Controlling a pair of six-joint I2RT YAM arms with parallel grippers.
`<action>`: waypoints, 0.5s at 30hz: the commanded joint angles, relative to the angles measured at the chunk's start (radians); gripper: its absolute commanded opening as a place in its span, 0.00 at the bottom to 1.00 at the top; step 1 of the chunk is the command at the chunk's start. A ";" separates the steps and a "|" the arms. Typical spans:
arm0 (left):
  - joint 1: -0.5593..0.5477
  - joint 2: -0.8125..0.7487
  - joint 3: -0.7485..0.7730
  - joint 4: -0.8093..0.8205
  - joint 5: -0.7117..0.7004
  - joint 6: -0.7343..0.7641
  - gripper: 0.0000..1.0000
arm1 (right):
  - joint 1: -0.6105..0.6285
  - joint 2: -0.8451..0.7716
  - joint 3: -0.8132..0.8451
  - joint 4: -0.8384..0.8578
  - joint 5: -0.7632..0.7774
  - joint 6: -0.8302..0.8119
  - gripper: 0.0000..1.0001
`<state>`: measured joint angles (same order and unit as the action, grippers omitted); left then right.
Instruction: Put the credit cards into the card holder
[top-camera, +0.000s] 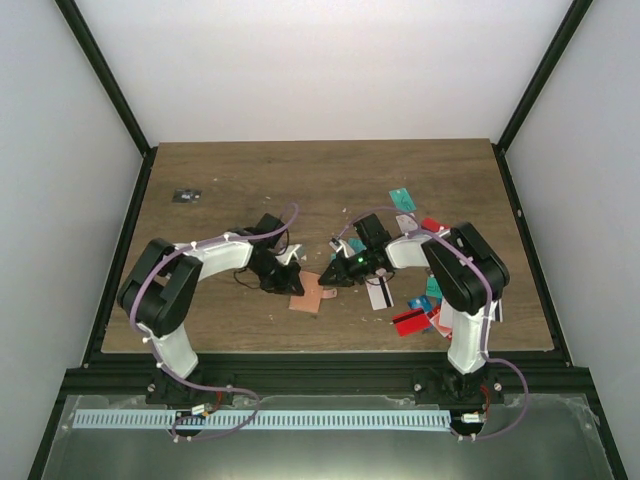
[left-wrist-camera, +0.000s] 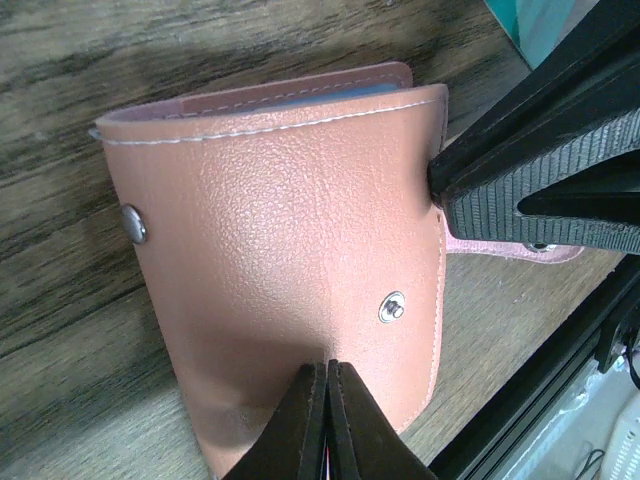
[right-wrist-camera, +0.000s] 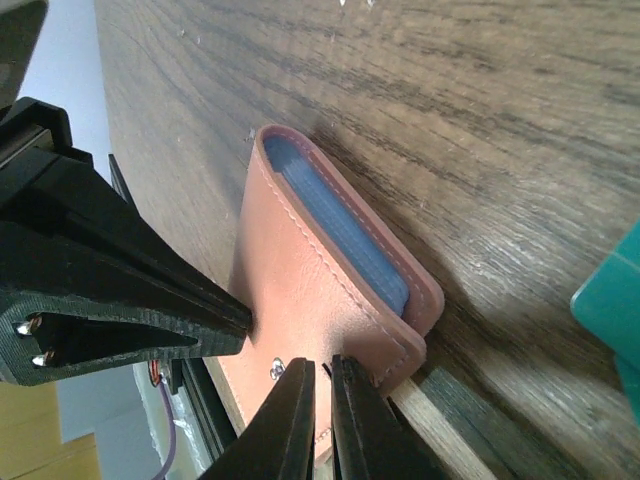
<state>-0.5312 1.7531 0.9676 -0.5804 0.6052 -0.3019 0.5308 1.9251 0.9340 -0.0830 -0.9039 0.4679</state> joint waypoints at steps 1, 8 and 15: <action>-0.006 0.037 -0.052 -0.021 -0.059 0.031 0.04 | 0.008 -0.001 -0.003 -0.129 0.108 -0.005 0.09; -0.007 0.042 -0.099 0.020 -0.028 0.020 0.04 | 0.008 -0.078 0.056 -0.206 0.130 -0.015 0.11; -0.007 0.029 -0.115 0.045 -0.010 0.003 0.04 | 0.008 -0.171 0.146 -0.364 0.204 -0.069 0.17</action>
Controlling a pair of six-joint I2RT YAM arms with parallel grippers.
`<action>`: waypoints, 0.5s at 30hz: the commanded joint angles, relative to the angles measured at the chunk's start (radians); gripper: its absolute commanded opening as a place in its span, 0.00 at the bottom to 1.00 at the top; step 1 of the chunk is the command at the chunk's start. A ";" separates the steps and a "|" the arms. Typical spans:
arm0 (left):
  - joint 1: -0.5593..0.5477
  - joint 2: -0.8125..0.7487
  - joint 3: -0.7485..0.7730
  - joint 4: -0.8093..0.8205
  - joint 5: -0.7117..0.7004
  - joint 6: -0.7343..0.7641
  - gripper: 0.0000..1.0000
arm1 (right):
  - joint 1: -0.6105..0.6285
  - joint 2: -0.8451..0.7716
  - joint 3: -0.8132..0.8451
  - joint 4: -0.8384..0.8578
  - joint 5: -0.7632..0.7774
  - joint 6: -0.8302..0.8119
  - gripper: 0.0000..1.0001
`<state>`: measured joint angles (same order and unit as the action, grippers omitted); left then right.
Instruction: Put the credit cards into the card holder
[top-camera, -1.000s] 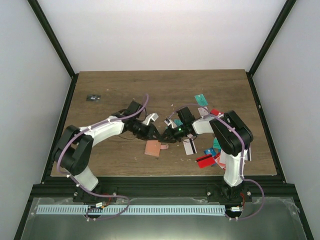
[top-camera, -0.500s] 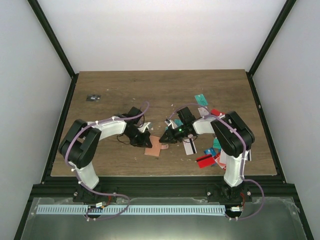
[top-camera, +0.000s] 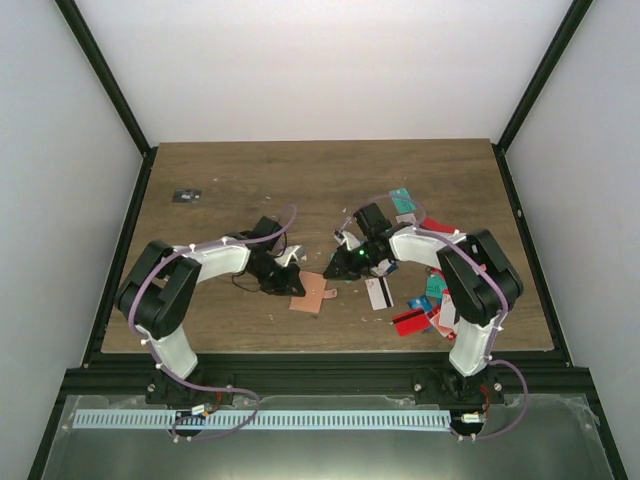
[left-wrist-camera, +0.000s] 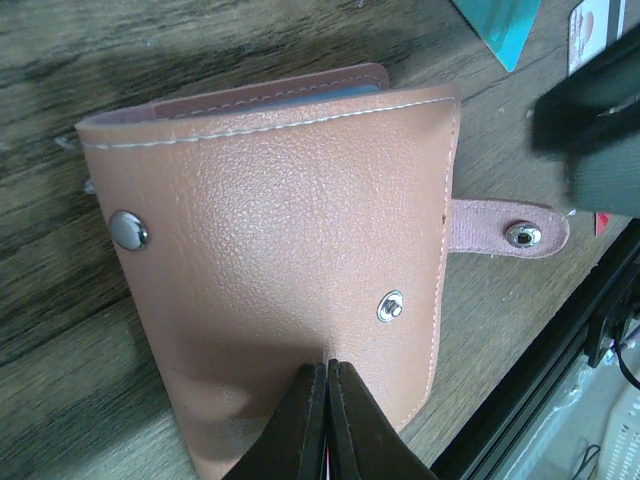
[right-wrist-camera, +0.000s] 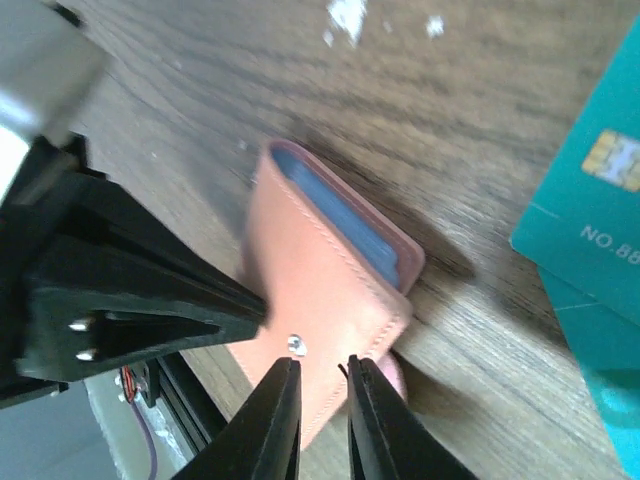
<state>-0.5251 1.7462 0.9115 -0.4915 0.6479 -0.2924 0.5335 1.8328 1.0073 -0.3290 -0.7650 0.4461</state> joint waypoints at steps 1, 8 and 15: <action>-0.013 0.032 -0.063 -0.038 -0.047 -0.011 0.04 | 0.005 -0.101 0.077 -0.139 0.080 -0.055 0.18; -0.013 0.023 -0.076 -0.014 -0.028 -0.028 0.04 | 0.005 -0.222 0.045 -0.272 0.201 -0.089 0.33; -0.013 0.017 -0.092 0.005 -0.012 -0.034 0.04 | 0.013 -0.319 0.002 -0.342 0.288 -0.066 0.40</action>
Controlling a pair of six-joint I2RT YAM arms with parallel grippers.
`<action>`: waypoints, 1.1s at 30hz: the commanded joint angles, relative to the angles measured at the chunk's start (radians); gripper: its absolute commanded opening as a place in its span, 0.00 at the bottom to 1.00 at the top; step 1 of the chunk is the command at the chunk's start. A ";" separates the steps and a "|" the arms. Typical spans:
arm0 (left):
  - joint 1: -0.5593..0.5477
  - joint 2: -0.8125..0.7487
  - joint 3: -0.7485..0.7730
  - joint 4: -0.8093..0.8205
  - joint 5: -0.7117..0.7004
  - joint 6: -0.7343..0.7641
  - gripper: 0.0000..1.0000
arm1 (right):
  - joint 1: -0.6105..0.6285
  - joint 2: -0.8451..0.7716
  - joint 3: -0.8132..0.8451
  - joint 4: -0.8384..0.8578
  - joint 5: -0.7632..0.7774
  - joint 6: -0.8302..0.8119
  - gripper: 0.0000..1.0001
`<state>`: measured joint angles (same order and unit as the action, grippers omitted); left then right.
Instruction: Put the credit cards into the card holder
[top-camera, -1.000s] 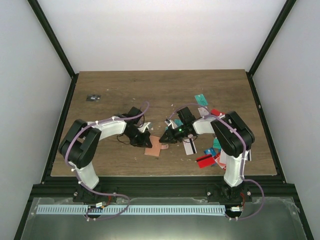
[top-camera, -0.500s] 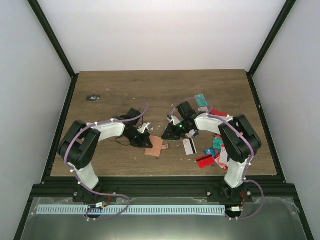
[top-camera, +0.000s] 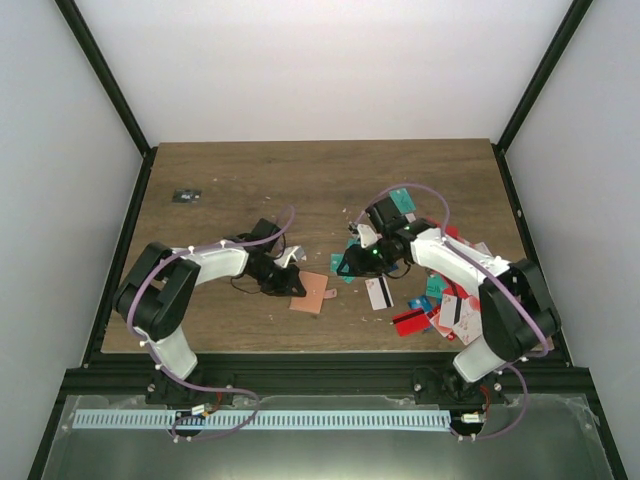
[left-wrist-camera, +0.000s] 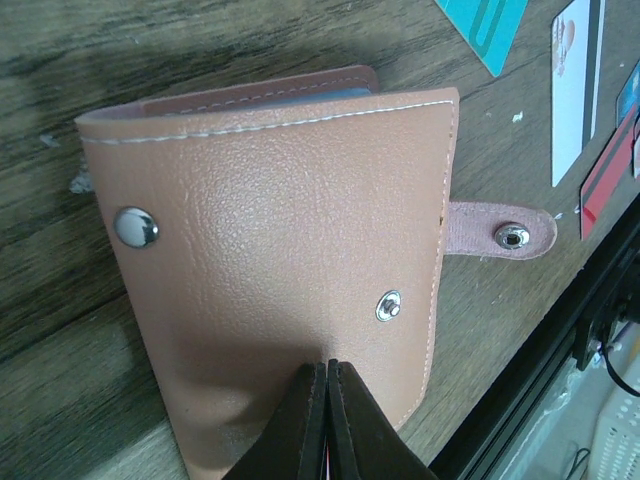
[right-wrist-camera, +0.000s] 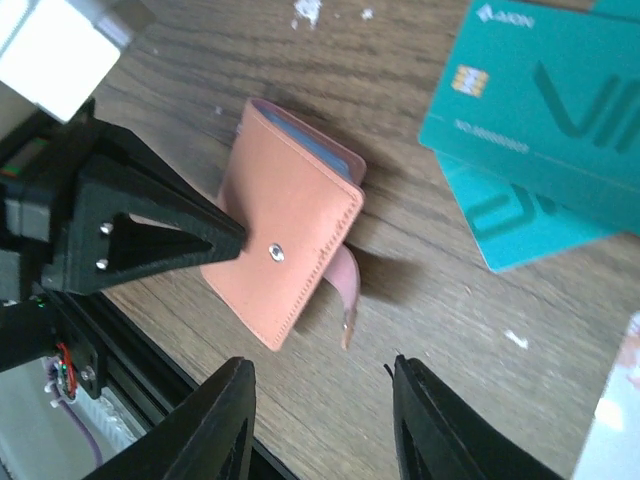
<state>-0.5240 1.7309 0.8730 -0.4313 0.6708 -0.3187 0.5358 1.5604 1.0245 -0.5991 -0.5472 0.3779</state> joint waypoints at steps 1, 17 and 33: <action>-0.014 0.032 -0.055 -0.053 -0.033 -0.011 0.04 | 0.014 -0.054 -0.020 -0.073 0.074 0.006 0.41; -0.014 0.039 -0.050 -0.061 -0.023 -0.012 0.04 | 0.090 0.022 -0.052 0.013 0.047 0.051 0.36; -0.014 0.046 -0.040 -0.074 -0.029 -0.003 0.04 | 0.119 0.107 -0.064 0.081 0.049 0.068 0.24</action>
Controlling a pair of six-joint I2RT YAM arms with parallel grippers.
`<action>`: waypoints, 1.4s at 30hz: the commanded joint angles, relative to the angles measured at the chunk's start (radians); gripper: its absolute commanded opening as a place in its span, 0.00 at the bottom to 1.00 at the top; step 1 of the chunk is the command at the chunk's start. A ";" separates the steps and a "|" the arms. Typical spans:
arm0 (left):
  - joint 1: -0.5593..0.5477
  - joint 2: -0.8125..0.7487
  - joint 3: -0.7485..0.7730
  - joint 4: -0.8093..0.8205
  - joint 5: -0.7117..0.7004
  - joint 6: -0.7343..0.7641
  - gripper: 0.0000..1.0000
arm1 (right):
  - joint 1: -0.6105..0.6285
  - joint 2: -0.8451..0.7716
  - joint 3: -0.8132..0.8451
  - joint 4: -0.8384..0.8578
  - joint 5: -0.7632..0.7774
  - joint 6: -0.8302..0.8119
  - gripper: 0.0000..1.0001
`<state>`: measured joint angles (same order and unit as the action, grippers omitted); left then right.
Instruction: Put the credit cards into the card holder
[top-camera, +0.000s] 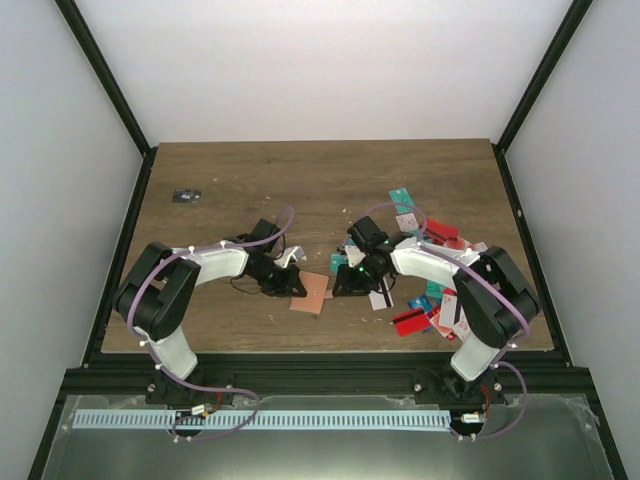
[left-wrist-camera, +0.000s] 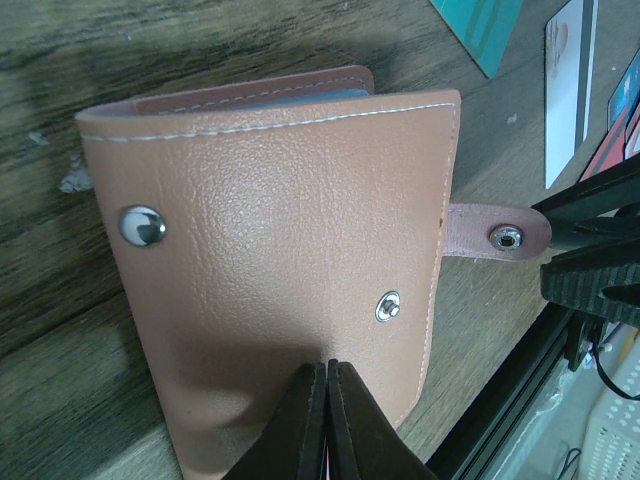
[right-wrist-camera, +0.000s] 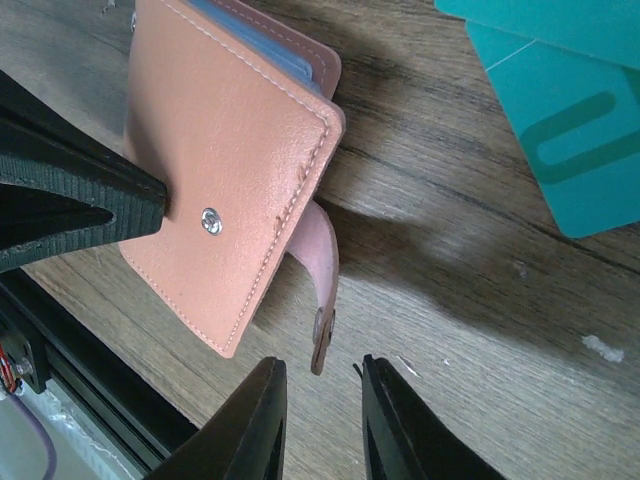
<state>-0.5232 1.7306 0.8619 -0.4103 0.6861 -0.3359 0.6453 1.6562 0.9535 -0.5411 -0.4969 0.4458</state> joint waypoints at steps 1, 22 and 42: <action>-0.015 0.046 -0.028 -0.096 -0.045 0.014 0.04 | 0.010 0.014 0.007 0.026 -0.001 0.000 0.23; -0.015 0.046 -0.024 -0.101 -0.039 0.022 0.04 | 0.011 0.040 0.015 0.066 -0.045 0.013 0.01; -0.015 0.042 -0.020 -0.106 -0.040 0.038 0.04 | 0.025 0.124 0.141 0.069 -0.155 0.041 0.01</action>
<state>-0.5232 1.7321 0.8673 -0.4198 0.6857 -0.3206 0.6563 1.7485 1.0344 -0.4854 -0.6140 0.4835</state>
